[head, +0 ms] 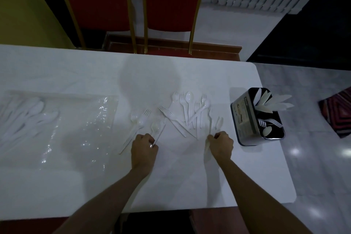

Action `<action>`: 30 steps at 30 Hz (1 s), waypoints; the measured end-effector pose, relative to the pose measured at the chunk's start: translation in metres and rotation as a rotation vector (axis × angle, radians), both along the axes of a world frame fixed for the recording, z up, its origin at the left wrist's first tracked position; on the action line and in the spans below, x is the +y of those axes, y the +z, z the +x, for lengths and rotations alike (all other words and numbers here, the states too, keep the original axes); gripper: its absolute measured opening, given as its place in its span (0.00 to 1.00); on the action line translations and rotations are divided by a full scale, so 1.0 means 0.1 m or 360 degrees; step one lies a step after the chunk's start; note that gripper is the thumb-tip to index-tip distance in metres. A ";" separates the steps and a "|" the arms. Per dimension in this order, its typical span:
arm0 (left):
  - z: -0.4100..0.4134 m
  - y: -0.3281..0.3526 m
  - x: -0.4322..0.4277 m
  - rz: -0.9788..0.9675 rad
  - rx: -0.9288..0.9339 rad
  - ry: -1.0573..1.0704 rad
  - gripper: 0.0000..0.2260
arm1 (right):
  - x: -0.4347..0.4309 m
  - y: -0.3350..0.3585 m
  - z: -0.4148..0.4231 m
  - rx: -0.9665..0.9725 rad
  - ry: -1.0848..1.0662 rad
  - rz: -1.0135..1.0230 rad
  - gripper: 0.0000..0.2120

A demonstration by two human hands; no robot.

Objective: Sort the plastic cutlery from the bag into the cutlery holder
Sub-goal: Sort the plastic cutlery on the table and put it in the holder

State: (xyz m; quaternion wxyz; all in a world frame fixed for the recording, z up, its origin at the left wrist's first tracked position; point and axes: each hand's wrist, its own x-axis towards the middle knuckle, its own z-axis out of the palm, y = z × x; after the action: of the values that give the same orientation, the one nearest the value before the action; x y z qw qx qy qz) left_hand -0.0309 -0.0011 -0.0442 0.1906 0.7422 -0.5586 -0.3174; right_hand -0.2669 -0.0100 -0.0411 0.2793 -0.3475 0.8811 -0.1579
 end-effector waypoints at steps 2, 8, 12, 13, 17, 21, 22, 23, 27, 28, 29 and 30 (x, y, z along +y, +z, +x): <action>-0.05 0.01 0.02 0.0006 0.0050 -0.0051 0.03 | 0.01 -0.02 -0.03 -0.0009 0.0008 0.0013 0.10; -0.14 0.03 -0.01 -0.0027 0.0171 -0.0126 0.04 | 0.03 0.02 0.01 -0.0013 0.0001 -0.0161 0.10; -0.03 0.04 -0.04 -0.0077 0.0224 -0.0015 0.05 | 0.04 0.04 0.10 -0.0105 0.0151 -0.0222 0.10; 0.02 0.03 -0.05 -0.0094 0.0223 0.0012 0.05 | 0.03 0.04 0.14 -0.0123 0.0195 -0.0201 0.10; 0.20 0.03 -0.11 -0.0183 0.0106 0.0194 0.02 | 0.01 0.02 0.25 -0.0237 0.0238 -0.0168 0.10; 0.39 0.01 -0.22 -0.0172 -0.0050 0.0378 0.04 | -0.01 0.01 0.29 -0.0274 0.0228 -0.0180 0.11; 0.43 0.01 -0.25 -0.0129 -0.0070 0.0381 0.05 | -0.01 0.02 0.30 -0.0264 0.0222 -0.0185 0.12; 0.47 -0.01 -0.27 -0.0083 -0.0081 0.0363 0.06 | -0.01 0.02 0.31 -0.0238 0.0214 -0.0188 0.13; 0.50 0.00 -0.29 0.0008 -0.0037 0.0268 0.06 | 0.00 0.06 0.38 -0.0050 0.0274 -0.0252 0.12; 0.49 0.00 -0.29 0.0016 0.0000 0.0272 0.06 | 0.00 0.08 0.43 -0.0018 0.0336 -0.0261 0.11; 0.46 0.01 -0.28 0.0021 0.0054 0.0277 0.06 | 0.00 0.08 0.48 0.0001 0.0410 -0.0256 0.10; 0.43 0.03 -0.26 0.0030 0.0132 0.0291 0.06 | 0.01 0.09 0.53 -0.0005 0.0487 -0.0240 0.10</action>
State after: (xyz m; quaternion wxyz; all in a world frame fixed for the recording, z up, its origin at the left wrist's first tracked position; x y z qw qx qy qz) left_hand 0.0120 -0.0272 -0.0412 0.2347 0.7781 -0.4773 -0.3343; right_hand -0.2134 -0.0093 -0.0322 0.2746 -0.4973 0.8031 -0.1799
